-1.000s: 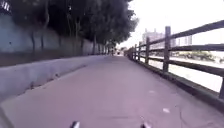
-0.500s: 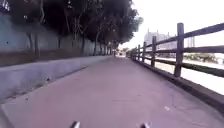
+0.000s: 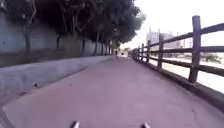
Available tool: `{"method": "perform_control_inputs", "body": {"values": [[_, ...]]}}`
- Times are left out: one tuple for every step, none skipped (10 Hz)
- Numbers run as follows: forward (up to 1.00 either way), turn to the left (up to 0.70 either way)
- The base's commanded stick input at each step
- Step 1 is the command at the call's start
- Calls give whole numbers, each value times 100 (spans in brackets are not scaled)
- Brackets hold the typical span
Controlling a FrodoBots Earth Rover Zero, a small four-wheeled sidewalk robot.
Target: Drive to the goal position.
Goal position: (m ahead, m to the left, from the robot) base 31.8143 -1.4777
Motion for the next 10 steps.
{"method": "perform_control_inputs", "body": {"values": [[100,0],[100,0],[100,0],[100,0],[100,0],[100,0],[100,0],[100,-6],[100,-30],[100,-40]]}}
